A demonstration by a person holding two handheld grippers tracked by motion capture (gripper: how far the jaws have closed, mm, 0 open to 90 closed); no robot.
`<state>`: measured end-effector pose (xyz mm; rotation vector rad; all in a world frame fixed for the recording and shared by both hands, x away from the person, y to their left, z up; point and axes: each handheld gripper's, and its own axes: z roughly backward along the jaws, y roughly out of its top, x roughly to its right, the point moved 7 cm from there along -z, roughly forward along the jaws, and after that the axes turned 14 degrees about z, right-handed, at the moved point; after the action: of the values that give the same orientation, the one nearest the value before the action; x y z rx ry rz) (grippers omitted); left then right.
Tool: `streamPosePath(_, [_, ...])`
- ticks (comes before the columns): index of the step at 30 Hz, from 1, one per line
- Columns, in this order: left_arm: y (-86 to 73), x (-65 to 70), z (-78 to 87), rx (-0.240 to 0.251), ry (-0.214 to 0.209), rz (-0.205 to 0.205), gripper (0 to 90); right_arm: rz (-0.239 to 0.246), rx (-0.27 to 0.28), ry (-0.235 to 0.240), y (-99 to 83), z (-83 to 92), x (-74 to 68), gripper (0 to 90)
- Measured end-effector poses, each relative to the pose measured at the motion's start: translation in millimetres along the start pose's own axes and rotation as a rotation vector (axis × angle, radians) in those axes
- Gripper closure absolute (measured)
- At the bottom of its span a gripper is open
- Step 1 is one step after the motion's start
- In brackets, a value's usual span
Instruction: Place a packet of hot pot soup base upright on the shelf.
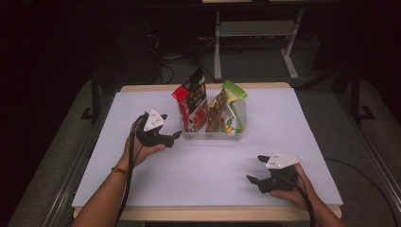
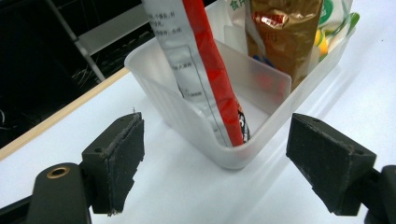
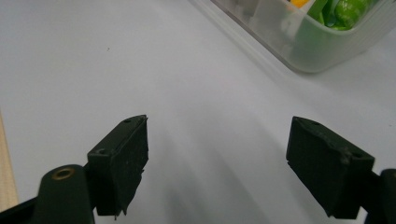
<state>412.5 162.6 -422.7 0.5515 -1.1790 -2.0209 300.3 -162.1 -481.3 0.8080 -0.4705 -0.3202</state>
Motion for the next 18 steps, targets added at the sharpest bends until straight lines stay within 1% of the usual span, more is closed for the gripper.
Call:
streamPosePath(7, [-10.6,-1.5,4.8,-0.016,0.012,-0.014,18.7,0.002,0.003,-0.021,0.2,2.2,2.8,20.3])
streamPosePath(9, [-14.4,-2.2,6.5,-0.027,0.016,-0.028,18.7,0.008,0.003,-0.031,0.3,2.8,3.4,20.3])
streamPosePath(14, [-22.6,-3.6,11.7,-0.036,0.023,-0.031,18.9,0.010,0.010,-0.051,1.5,5.3,5.6,20.3])
streamPosePath(18, [-28.8,-4.6,16.6,-0.045,0.029,-0.043,18.9,0.012,0.011,-0.069,1.7,7.0,7.5,20.3])
